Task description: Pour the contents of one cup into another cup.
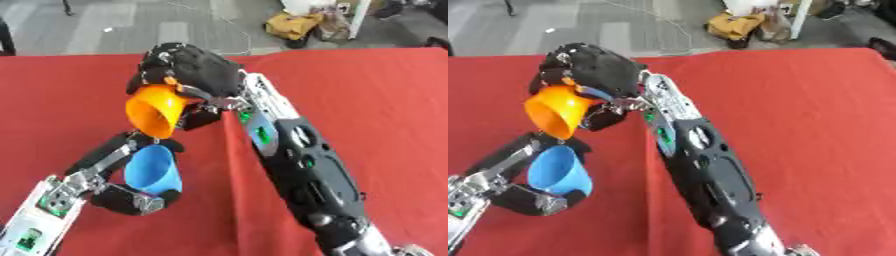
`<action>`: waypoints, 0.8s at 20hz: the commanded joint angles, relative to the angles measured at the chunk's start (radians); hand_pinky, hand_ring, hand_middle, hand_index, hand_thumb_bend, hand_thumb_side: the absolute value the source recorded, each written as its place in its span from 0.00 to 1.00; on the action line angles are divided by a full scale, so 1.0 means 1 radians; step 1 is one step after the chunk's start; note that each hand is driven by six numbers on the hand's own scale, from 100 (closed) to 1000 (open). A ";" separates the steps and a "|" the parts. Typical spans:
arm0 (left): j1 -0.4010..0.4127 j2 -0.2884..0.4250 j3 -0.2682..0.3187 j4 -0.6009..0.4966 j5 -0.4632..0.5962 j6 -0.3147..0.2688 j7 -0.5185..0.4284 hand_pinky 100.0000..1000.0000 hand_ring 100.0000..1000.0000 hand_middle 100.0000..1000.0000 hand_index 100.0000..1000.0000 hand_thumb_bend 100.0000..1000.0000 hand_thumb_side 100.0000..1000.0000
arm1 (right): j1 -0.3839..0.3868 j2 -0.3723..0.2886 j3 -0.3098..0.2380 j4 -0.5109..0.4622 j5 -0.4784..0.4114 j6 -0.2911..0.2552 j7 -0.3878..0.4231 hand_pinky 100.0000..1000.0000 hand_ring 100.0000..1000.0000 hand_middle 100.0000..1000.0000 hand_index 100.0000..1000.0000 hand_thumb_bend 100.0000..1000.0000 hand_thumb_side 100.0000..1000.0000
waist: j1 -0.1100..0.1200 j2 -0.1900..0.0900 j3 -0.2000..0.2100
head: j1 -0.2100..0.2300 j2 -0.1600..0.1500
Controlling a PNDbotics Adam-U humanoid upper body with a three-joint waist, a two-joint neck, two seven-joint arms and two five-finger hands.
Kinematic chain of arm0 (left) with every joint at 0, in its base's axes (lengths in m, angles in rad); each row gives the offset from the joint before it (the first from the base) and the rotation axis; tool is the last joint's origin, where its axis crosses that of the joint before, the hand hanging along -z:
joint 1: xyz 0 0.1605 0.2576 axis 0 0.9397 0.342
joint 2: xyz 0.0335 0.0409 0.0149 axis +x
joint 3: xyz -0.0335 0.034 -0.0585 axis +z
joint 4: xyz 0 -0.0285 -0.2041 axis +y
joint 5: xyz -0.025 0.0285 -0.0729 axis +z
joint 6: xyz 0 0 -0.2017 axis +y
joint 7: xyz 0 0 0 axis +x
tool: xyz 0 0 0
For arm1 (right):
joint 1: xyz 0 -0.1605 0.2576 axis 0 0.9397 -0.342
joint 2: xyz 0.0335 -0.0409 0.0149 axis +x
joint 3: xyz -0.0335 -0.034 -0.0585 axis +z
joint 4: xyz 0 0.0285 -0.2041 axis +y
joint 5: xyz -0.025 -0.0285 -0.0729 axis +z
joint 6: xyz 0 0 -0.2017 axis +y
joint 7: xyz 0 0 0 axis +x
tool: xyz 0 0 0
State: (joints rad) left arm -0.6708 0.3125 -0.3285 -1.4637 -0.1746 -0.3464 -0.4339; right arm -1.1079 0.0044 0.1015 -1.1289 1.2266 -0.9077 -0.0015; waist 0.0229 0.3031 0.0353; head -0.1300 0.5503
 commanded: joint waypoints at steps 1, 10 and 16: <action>-0.021 0.005 0.004 -0.012 0.008 -0.002 -0.005 0.25 0.22 0.38 0.75 0.00 0.01 | -0.018 -0.002 0.005 -0.019 0.022 0.001 -0.016 0.63 0.60 0.40 0.69 0.26 0.00 | 0.001 -0.018 0.000 | -0.001 -0.012; -0.024 0.005 0.004 -0.012 0.011 -0.004 -0.009 0.25 0.22 0.39 0.75 0.00 0.01 | -0.019 0.000 0.012 -0.023 0.073 0.001 -0.050 0.63 0.59 0.41 0.69 0.27 0.00 | 0.002 -0.018 0.000 | -0.002 -0.012; -0.025 0.005 0.004 -0.012 0.013 -0.005 -0.011 0.26 0.22 0.39 0.75 0.00 0.01 | -0.019 0.001 0.014 -0.021 0.102 0.001 -0.074 0.62 0.59 0.41 0.69 0.27 0.00 | 0.002 -0.018 0.000 | -0.003 -0.012</action>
State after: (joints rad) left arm -0.6780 0.3075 -0.3285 -1.4633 -0.1688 -0.3498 -0.4423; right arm -1.1079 0.0051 0.1130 -1.1289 1.3180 -0.9080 -0.0655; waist 0.0229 0.3031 0.0351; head -0.1311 0.5503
